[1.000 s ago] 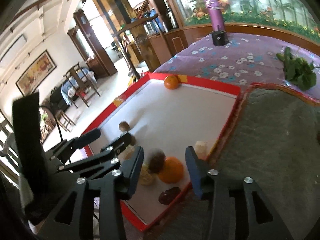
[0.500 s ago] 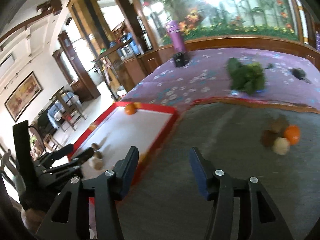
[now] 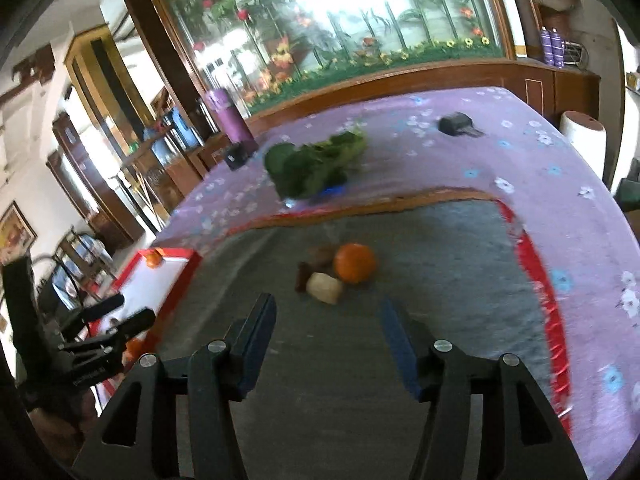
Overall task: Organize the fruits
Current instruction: 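Move both open tools back over the felt mat, then grasp a mandarin orange with the right tool while the left tool grasps a beige cube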
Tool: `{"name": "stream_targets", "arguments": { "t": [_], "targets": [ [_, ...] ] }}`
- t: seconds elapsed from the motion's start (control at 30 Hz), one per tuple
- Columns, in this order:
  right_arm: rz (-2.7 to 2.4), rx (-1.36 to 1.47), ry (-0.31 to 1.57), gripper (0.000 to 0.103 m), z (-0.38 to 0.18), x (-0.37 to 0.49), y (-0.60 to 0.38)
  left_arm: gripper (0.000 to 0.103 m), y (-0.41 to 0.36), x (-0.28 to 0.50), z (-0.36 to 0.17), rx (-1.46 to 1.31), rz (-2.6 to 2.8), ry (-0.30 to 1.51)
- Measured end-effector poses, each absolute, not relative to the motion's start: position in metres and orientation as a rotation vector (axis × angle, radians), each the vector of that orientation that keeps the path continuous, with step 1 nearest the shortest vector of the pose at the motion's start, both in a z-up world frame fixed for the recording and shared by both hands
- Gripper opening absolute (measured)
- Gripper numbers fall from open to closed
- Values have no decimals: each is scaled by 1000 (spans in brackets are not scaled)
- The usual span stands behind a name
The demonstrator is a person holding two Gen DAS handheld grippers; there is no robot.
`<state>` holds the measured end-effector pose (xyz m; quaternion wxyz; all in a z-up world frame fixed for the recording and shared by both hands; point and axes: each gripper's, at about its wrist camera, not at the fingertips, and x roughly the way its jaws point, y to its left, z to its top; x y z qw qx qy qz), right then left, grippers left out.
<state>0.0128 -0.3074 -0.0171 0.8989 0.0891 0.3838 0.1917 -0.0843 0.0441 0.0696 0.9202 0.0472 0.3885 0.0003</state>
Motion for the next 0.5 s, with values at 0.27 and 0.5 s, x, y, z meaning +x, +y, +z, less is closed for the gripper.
{"name": "stream_targets", "arguments": {
  "t": [0.27, 0.5],
  "targets": [
    [405, 219, 896, 56, -34, 67, -315, 77, -6, -62, 62, 165, -68, 836],
    [448, 269, 1002, 50, -57, 108, -297, 77, -28, -54, 49, 217, -104, 867]
  ]
}}
